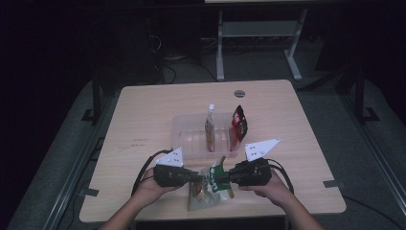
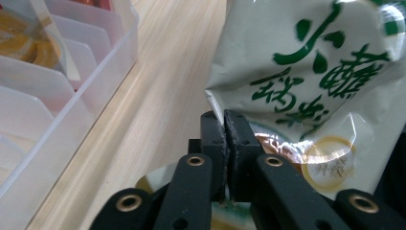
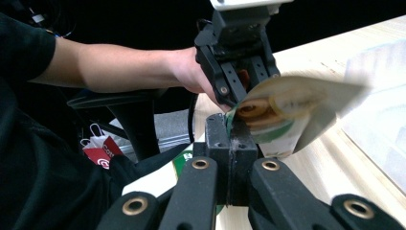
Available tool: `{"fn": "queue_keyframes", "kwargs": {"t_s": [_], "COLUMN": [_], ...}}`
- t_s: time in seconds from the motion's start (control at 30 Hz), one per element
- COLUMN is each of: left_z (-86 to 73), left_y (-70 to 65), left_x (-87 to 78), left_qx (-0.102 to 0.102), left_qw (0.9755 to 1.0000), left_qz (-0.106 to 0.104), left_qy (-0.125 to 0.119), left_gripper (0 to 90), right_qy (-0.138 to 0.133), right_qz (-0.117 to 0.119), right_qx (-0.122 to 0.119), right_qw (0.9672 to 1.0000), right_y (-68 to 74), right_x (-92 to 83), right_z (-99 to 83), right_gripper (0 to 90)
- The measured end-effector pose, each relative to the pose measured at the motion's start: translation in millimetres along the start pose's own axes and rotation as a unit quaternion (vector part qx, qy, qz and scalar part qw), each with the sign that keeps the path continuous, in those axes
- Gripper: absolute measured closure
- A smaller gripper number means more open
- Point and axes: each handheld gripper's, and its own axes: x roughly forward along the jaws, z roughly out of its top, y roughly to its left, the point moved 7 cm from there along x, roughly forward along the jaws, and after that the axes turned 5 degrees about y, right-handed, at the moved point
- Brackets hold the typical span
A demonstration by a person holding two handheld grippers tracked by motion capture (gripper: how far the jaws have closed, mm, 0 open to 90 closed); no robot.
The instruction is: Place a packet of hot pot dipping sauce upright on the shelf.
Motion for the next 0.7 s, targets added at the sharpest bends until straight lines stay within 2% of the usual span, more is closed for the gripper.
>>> {"fn": "queue_keyframes", "kwargs": {"t_s": [0.13,0.2,0.4,0.53,0.7], "left_z": [0.4,0.5,-0.2,-1.8,-9.7], "left_y": [-1.9,-1.6,-0.5,0.5,2.1], "left_x": [3.2,1.2,-7.1,-17.6,-35.5], "left_qx": [-0.007,-0.006,-0.020,-0.031,-0.049], "left_qw": [1.0000,1.0000,0.9997,0.9994,0.9982], "left_qz": [0.004,0.006,0.006,0.011,0.033], "left_qy": [-0.002,-0.002,-0.014,-0.010,-0.001], "left_gripper": [76.5,72.4,53.8,42.3,29.6], "right_qy": [-0.002,-0.004,-0.012,-0.014,-0.025], "right_qz": [-0.001,-0.003,-0.009,-0.012,-0.020], "right_qx": [-0.003,-0.003,-0.001,0.002,0.008], "right_qw": [1.0000,1.0000,0.9999,0.9998,0.9995], "right_y": [2.4,2.8,3.7,2.9,-0.6], "right_x": [1.3,0.5,-2.5,-3.0,-3.5], "right_z": [3.3,4.2,5.8,6.1,9.2], "right_gripper": [90.0,90.0,90.0,90.0,90.0]}}
